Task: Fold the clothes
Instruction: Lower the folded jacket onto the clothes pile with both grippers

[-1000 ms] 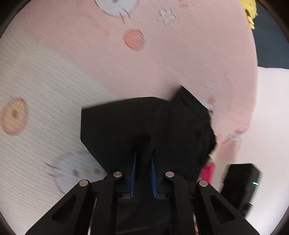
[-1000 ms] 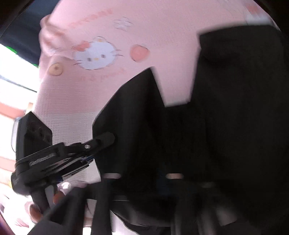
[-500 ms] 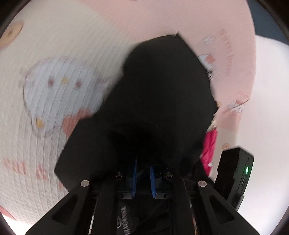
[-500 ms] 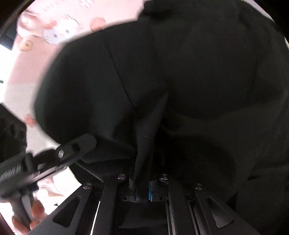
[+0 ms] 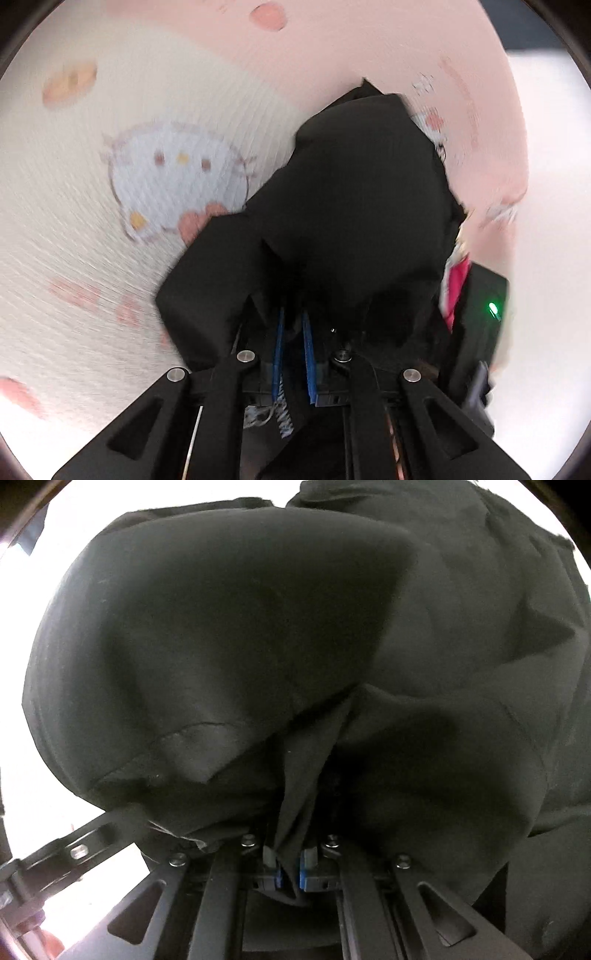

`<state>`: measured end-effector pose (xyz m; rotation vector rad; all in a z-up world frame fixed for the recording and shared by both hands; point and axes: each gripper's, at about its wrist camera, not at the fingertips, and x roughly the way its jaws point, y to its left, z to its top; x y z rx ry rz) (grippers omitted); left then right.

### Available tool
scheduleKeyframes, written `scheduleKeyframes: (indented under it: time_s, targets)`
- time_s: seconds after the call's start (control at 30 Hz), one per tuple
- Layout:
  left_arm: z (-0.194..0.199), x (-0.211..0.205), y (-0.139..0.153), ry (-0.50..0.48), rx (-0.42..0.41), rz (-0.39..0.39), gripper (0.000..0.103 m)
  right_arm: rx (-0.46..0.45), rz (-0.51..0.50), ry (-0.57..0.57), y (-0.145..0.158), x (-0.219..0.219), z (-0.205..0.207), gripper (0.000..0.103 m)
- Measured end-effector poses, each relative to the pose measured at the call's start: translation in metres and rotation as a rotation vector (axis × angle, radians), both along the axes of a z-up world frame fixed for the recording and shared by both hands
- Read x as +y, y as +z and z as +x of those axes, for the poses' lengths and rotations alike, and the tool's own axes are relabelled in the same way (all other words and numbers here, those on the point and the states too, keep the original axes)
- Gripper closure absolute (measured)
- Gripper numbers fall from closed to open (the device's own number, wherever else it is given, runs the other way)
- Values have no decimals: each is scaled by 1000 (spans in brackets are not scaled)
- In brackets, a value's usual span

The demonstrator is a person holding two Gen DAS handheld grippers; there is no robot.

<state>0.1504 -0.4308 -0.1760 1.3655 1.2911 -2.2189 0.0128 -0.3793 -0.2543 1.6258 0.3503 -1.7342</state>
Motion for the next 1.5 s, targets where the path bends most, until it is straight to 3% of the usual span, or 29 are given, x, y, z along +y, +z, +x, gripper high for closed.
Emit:
scheduleKeyframes:
  time_s: [0.07, 0.17, 0.2, 0.23, 0.27, 0.3, 0.43, 0.53, 0.6, 0.7, 0.77, 0.8, 0.83, 0.9, 0.97, 1.07, 1.13, 1.2, 1.5]
  targets:
    - [2, -6, 23, -20, 18, -64, 94, -9, -6, -9, -1, 2, -3, 103]
    - [2, -24, 44, -10, 50, -56, 87, -5, -9, -7, -1, 3, -6, 103]
    - [1, -30, 46, -6, 46, -42, 70, -3, -10, -6, -1, 4, -6, 103]
    - [0, -36, 47, 0, 37, -32, 43, 2, -9, -4, 0, 4, -7, 103]
    - [-1, -42, 48, 13, 42, -26, 32, 6, -8, -1, 0, 4, -7, 103]
    - [-3, -49, 48, 32, 62, -21, 28, 10, -7, 1, 0, 3, -7, 103]
    - [-20, -55, 43, 41, 77, 5, 28, 5, -19, 3, 2, 6, -12, 103]
    - [-54, -68, 29, 0, 45, -18, 28, -13, -55, -7, 3, 11, -18, 103]
    - [-76, -71, 15, -47, 35, 8, 28, -39, -82, -33, 4, 16, -23, 102]
    - [-85, -66, 7, -62, 93, 67, 30, -58, -101, -46, 4, 20, -29, 102]
    - [-83, -61, 6, -44, 105, 102, 54, -69, -108, -47, 5, 21, -32, 100]
    - [-81, -57, 6, -45, 117, 122, 73, -82, -110, -48, 6, 22, -35, 98]
    - [-80, -54, 7, -45, 124, 129, 76, -98, -104, -62, 8, 23, -38, 98]
    - [-78, -46, 14, -64, 129, 90, 84, -131, -83, -92, 13, 27, -45, 91]
    - [-77, -38, 19, -97, 128, 73, 86, -149, -76, -143, 28, 37, -55, 69]
    - [-67, -27, 32, -134, 155, 72, 88, -153, -76, -229, 59, 56, -71, 48]
    - [-61, -18, 38, -151, 160, 61, 88, -100, -85, -252, 89, 66, -80, 45]
    - [-54, -7, 38, -158, 167, 72, 88, -50, -101, -259, 117, 73, -85, 37]
    - [-28, 36, 14, -152, 123, 124, 88, 32, -133, -159, 144, 62, -27, 31]
